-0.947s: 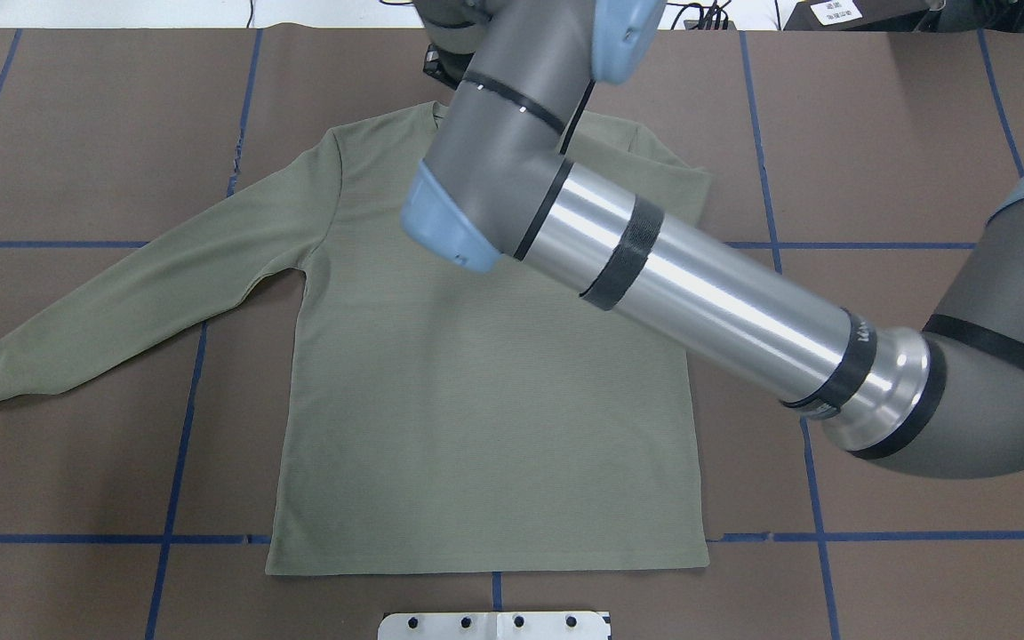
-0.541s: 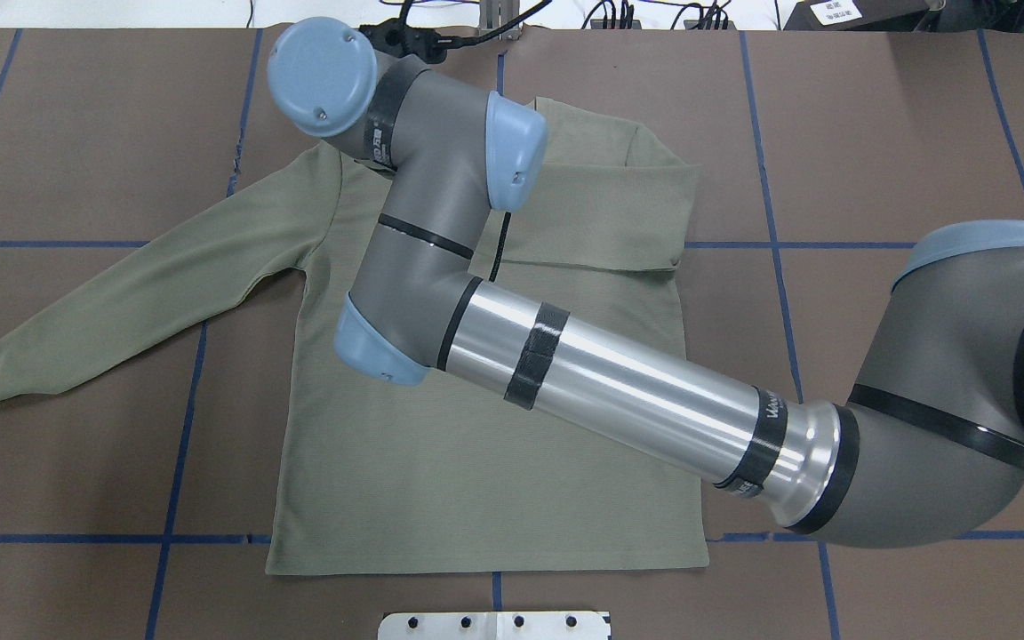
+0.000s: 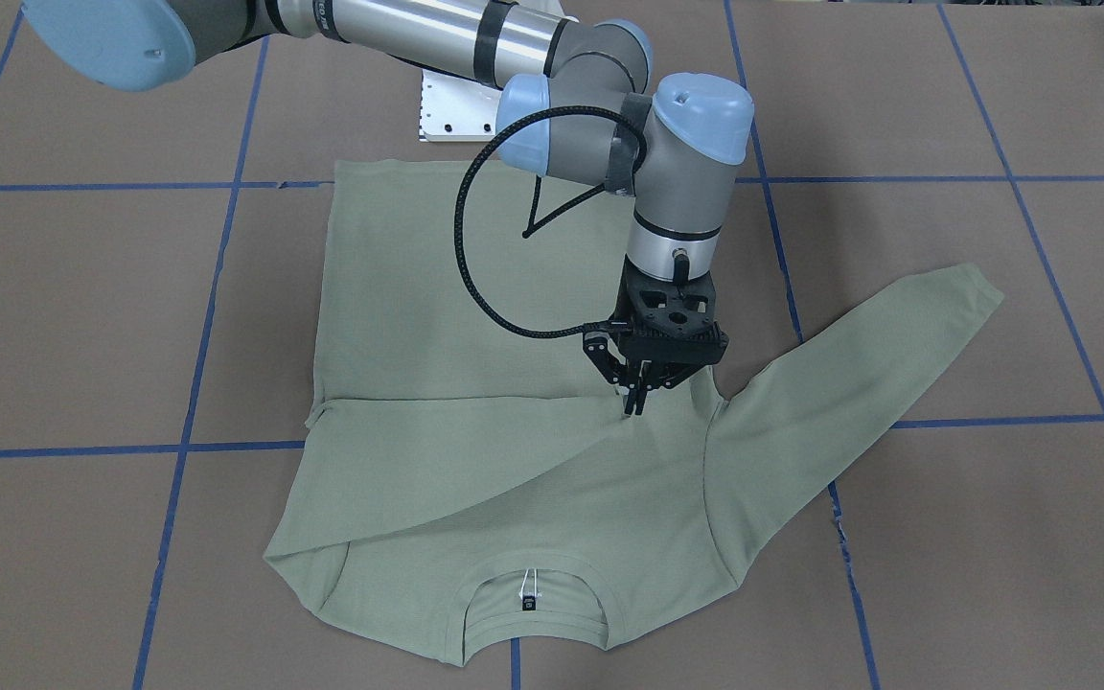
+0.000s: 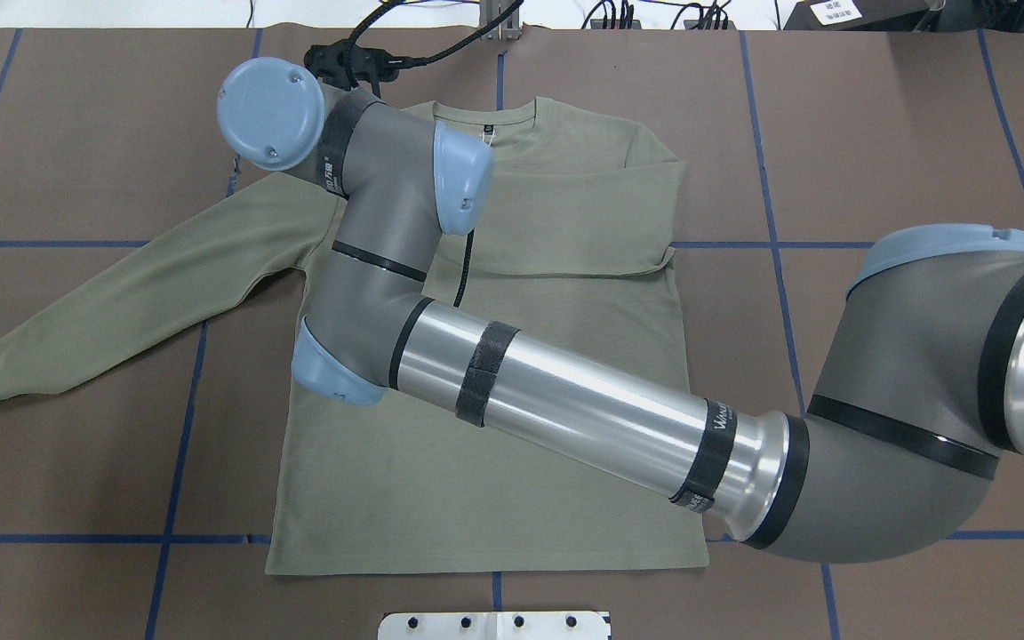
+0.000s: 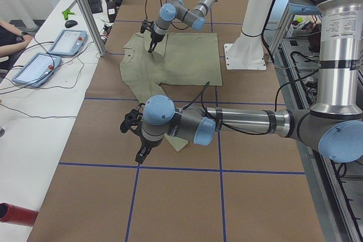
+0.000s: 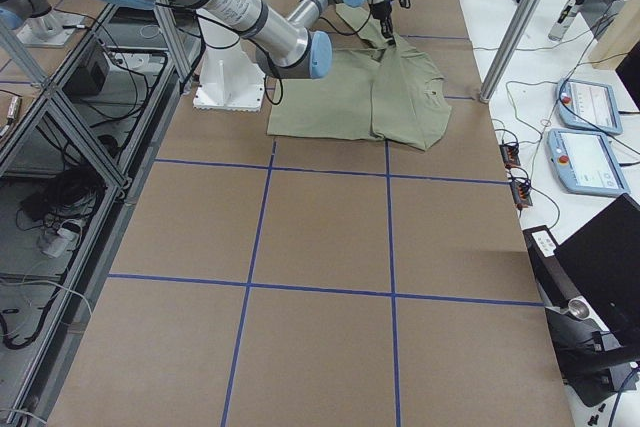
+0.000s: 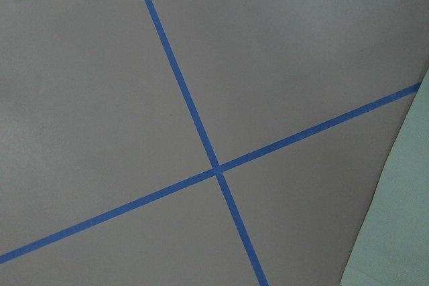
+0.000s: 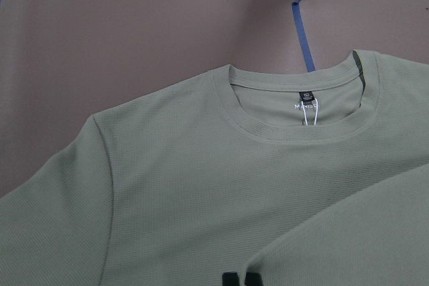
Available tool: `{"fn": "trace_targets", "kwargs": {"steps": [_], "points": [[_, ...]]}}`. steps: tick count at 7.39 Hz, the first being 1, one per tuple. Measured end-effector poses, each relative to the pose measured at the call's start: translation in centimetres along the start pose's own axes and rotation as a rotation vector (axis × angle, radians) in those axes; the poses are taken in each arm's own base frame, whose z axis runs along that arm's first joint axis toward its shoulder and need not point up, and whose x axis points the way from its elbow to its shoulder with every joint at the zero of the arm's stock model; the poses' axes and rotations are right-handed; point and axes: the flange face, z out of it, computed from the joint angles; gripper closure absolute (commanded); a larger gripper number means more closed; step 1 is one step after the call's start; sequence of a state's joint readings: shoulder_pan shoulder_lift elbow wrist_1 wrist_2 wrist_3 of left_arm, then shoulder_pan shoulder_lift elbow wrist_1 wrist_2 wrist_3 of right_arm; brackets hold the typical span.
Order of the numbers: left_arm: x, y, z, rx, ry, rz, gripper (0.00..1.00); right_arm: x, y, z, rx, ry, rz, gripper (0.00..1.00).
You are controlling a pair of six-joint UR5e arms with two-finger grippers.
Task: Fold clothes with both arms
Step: 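Carry the sleeve with the right gripper across the shirt body and release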
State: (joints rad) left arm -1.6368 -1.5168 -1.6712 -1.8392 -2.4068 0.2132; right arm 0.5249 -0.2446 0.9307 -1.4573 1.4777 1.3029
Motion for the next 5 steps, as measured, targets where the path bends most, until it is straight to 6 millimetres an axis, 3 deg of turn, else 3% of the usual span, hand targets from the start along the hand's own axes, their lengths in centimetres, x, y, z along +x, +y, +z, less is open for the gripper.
{"fn": "trace_targets", "kwargs": {"steps": [3,5], "points": [[0.0,-0.1,0.0,0.0,0.0,0.001,0.0,-1.1,-1.1,-1.0,0.019,-0.019,0.009,0.0],[0.1,-1.2,-0.2,0.016,-0.005,0.02,0.0,-0.6,-3.5,-1.7,0.007,-0.028,0.008,0.0]]}}
